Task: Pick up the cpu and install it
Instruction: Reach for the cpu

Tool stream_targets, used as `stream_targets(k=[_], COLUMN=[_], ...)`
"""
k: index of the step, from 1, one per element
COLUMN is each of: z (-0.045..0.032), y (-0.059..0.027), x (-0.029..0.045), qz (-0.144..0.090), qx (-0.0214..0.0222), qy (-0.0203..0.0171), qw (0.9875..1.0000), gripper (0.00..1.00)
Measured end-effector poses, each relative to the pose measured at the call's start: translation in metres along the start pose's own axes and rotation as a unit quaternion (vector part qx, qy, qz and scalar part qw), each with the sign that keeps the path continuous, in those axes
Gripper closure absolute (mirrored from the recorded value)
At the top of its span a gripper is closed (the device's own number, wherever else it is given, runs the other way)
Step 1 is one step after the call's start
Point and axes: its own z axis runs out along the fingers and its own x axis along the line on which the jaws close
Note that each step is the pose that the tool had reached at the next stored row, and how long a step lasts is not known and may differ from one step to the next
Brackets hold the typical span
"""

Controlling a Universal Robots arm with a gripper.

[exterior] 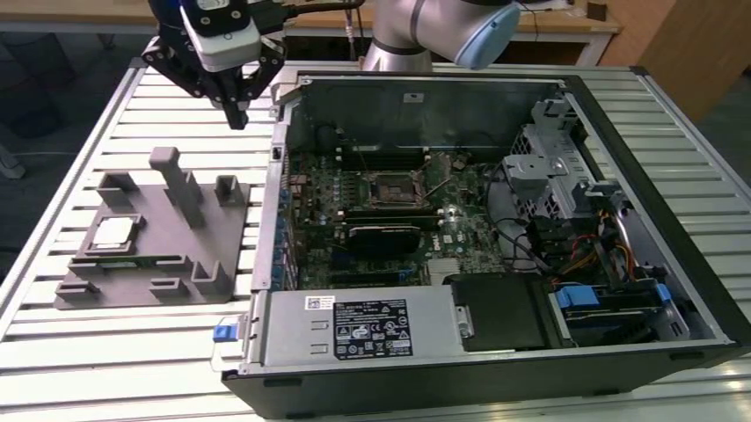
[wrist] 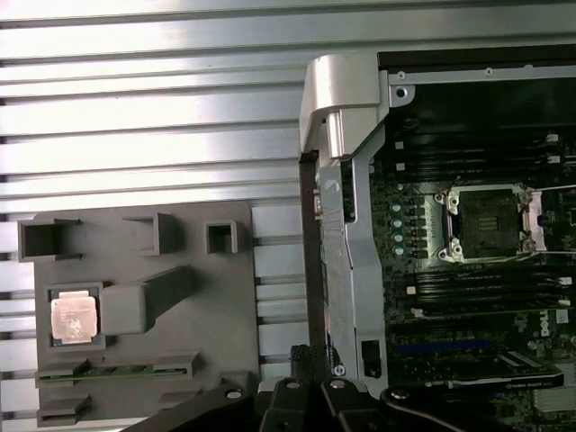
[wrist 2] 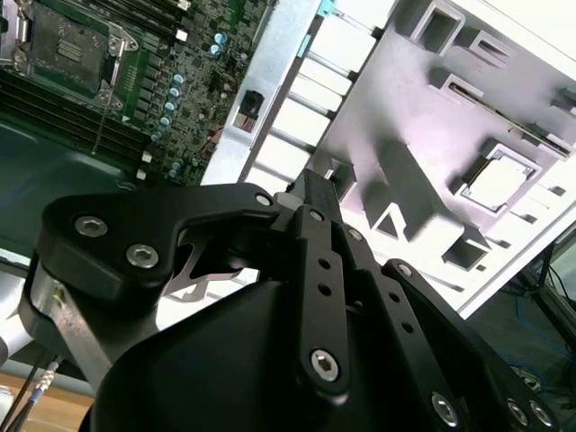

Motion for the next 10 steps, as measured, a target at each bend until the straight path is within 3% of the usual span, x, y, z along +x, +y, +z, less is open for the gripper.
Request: stream_targets(k=[10], z=[0.0016], y=[-0.0007], x=[0.0086], qz=[0.0], qx=[0.0001], qy=[0.0006], qw=[1.0], gripper=[0.89])
